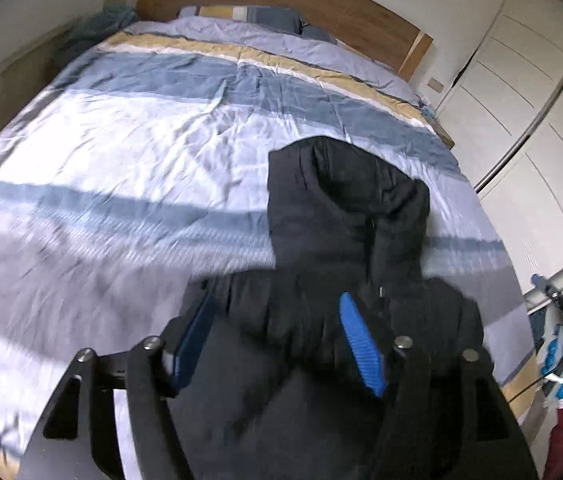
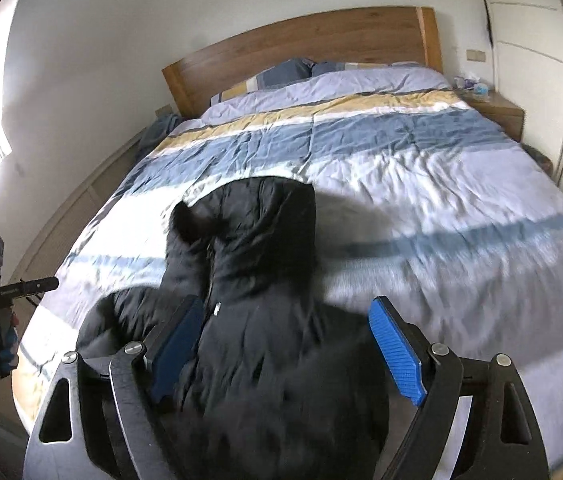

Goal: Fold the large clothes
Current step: 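Grasp the coat hem with both tools and lift it toward the collar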

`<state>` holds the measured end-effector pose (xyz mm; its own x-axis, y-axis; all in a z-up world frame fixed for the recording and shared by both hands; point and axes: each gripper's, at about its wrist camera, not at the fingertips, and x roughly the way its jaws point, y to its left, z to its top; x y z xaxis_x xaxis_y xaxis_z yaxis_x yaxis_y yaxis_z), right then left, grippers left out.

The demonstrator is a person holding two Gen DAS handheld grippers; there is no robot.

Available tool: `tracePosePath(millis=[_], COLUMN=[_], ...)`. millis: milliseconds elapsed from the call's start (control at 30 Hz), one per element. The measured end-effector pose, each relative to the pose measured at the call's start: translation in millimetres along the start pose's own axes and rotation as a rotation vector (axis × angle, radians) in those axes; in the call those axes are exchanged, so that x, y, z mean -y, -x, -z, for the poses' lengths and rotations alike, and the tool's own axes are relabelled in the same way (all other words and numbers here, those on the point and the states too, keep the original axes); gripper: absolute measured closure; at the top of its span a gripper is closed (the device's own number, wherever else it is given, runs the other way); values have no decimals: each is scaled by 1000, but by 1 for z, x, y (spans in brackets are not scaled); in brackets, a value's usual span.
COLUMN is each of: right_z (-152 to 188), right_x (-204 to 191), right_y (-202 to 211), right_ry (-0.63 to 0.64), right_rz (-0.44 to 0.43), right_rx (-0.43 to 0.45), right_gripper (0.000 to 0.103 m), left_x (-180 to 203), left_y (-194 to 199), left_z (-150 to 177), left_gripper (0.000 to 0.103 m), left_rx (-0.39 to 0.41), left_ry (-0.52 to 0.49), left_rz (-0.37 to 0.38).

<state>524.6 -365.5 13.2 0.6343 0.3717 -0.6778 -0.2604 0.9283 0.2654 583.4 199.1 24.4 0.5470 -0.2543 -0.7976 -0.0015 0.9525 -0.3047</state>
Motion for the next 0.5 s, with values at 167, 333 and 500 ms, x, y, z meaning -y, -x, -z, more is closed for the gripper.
tracePosePath(millis=[167, 333, 500], right_z=[-41, -65, -79], right_x=[16, 26, 30], right_y=[-93, -186, -251], right_ry=[-35, -89, -107], right_rz=[-42, -115, -162], right_rx=[-45, -64, -75], right_gripper=[17, 14, 12], left_x=[-9, -18, -20], left_y=[-85, -168, -232], left_z=[-57, -93, -114], left_gripper=[38, 37, 37], left_rx=[-53, -57, -67], left_ry=[57, 132, 157], left_rz=[69, 138, 170])
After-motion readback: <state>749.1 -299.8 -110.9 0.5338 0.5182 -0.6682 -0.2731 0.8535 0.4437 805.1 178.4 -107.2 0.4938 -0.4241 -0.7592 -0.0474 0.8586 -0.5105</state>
